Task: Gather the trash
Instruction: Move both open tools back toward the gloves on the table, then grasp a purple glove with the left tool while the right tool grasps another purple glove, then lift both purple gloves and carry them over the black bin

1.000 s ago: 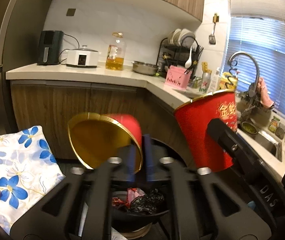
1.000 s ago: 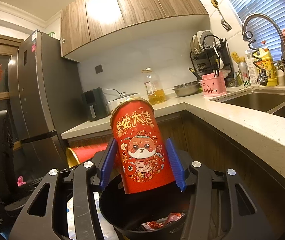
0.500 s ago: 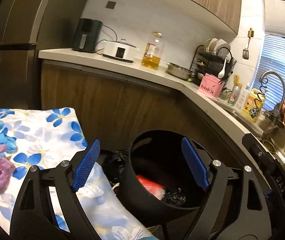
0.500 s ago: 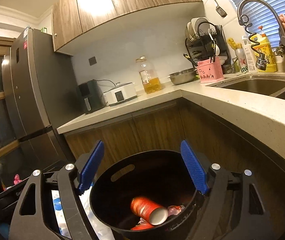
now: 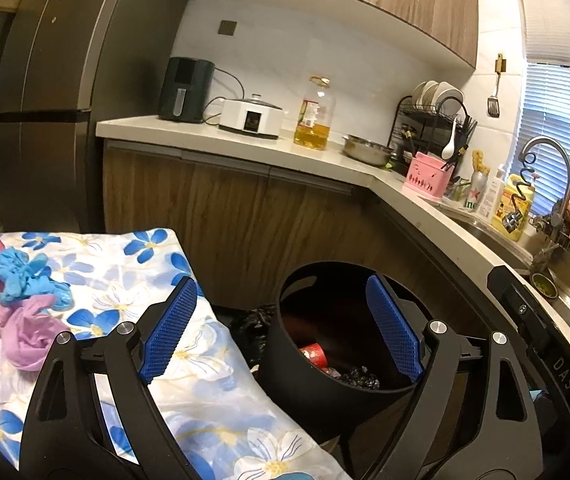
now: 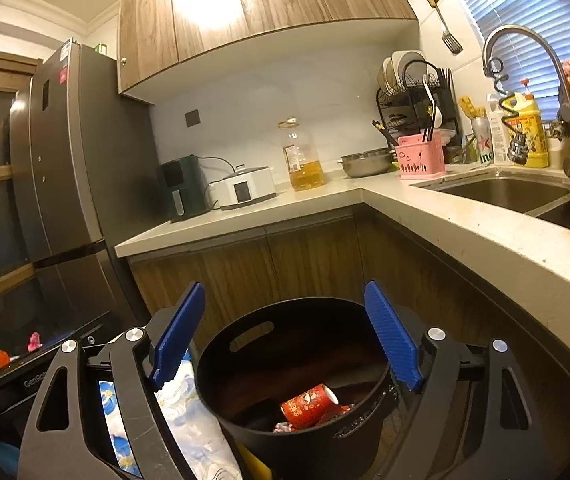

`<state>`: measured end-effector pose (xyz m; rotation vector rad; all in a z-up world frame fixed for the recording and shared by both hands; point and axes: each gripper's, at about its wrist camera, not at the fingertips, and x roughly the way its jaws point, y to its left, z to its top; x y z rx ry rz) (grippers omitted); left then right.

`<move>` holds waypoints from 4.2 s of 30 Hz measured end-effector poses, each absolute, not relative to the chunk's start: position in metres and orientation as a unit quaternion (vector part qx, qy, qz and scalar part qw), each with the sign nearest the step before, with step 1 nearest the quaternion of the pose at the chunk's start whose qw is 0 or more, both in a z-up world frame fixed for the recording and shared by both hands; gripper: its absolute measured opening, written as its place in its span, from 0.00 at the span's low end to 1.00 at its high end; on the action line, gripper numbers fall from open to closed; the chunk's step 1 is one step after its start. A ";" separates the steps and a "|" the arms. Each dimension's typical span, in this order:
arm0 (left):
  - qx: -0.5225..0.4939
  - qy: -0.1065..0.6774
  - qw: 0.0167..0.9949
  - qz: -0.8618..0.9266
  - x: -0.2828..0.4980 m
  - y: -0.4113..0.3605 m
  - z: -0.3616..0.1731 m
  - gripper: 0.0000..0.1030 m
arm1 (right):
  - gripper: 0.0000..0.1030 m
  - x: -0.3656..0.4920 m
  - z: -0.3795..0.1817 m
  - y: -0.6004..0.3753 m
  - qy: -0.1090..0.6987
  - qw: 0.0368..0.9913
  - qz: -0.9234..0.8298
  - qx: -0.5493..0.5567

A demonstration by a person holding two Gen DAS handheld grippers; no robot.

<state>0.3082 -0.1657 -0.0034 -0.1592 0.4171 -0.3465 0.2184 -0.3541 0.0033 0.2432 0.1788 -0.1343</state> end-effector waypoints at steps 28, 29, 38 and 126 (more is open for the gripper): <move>-0.063 0.167 0.983 -0.053 0.203 -0.054 -0.003 0.84 | 0.86 0.150 -0.004 -0.262 0.113 0.988 -0.019 0.105; -0.064 0.166 0.983 -0.046 0.200 -0.047 -0.005 0.84 | 0.86 0.151 -0.007 -0.258 0.115 0.988 -0.016 0.105; -0.078 0.172 0.982 0.015 0.189 0.012 -0.028 0.84 | 0.86 0.163 -0.023 -0.218 0.127 0.987 0.018 0.097; -0.219 0.180 0.956 0.076 0.208 0.179 -0.092 0.02 | 0.02 0.314 -0.086 0.001 0.247 0.945 0.214 0.030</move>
